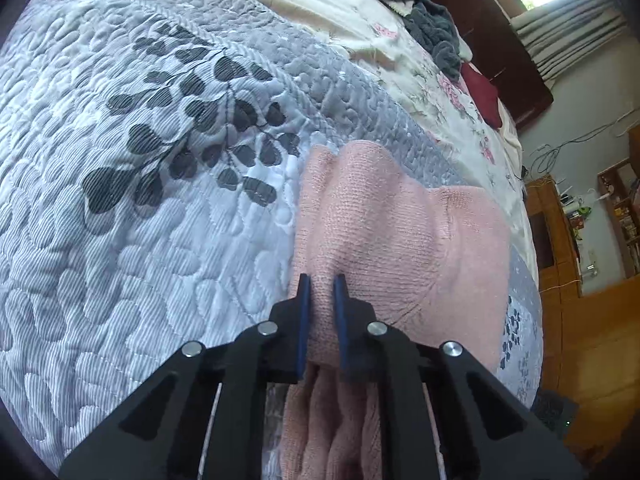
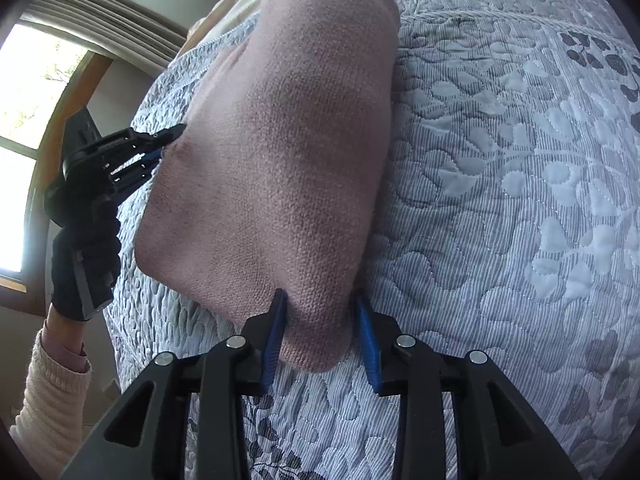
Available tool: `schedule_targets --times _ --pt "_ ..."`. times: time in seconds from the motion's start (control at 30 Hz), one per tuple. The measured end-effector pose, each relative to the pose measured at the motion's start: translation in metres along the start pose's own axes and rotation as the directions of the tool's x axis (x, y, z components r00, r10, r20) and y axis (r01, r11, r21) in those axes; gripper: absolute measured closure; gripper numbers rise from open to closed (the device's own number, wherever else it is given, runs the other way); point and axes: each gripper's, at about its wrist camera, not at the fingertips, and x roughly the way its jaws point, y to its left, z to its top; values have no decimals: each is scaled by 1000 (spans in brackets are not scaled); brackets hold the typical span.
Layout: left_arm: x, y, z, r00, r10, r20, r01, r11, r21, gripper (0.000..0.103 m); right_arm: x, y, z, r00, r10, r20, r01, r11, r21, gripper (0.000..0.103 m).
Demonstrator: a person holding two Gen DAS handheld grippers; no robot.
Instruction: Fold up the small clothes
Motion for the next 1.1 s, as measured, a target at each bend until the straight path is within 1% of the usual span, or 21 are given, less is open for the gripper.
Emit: schedule_targets --times 0.07,0.13,0.17,0.2,0.23,0.27,0.3,0.33,0.37,0.47,0.57,0.63,0.7,0.73,0.8,0.87,0.9,0.97,1.03,1.07,1.1 --pt "0 9 -1 1000 -9 -3 9 1000 -25 93 1 4 0 1000 -8 2 8 1000 -8 69" --pt "-2 8 0 1000 -28 -10 28 1000 -15 93 1 7 1 1000 -20 3 20 1000 -20 69" --pt "-4 6 0 999 -37 -19 37 999 -9 88 2 11 2 1000 -24 5 24 999 -26 68" --pt "-7 5 1 999 -39 -27 39 999 -3 79 1 12 3 1000 -26 6 26 999 -31 66" --pt "-10 3 1 999 -36 -32 36 999 9 74 -1 13 5 1000 -25 11 25 999 -34 64" --pt "-13 0 0 999 -38 -37 39 999 27 57 -5 13 6 1000 -22 19 22 999 -32 63" --pt "-15 -2 -1 998 -41 -42 42 998 47 39 -8 12 9 999 -14 29 15 1000 -24 56" --pt "-16 -4 -3 998 -40 -51 43 997 62 32 -13 9 10 999 3 46 -2 1000 -12 47" --pt "-16 -6 -4 997 -51 -64 56 996 74 27 -18 6 13 998 26 63 -26 1000 -5 46" --pt "-5 -9 -4 990 -80 -112 88 993 77 23 -25 2 27 994 65 90 -66 998 10 45" --pt "18 -8 -3 980 -98 -175 108 993 53 23 -25 -7 46 989 108 101 -112 993 41 41" --pt "35 -7 -2 973 -106 -204 117 992 41 23 -20 -13 60 983 156 98 -162 985 59 35" --pt "45 -9 -1 968 -138 -210 151 987 47 21 -14 -18 73 978 184 100 -191 979 65 30" --pt "49 -11 0 961 -170 -217 184 982 43 21 -10 -22 79 976 193 101 -201 977 69 26" --pt "58 -15 -1 945 -223 -238 238 971 36 16 1 -27 91 969 223 103 -232 969 87 24" --pt "66 -21 -3 929 -255 -267 279 959 53 16 16 -34 102 959 268 98 -278 953 123 15" --pt "70 -24 -4 923 -262 -281 289 955 60 16 24 -38 106 952 290 97 -302 942 145 12" --pt "77 -30 -8 919 -255 -301 291 953 83 16 34 -46 113 942 323 95 -335 926 176 11" --pt "79 -34 -12 925 -233 -302 277 954 113 25 44 -49 117 930 350 109 -366 908 205 16" --pt "80 -34 -14 920 -240 -310 284 953 107 37 44 -49 117 928 354 117 -371 905 208 18" --pt "81 -33 -15 916 -253 -311 292 952 87 45 42 -48 115 927 353 124 -372 906 202 25"
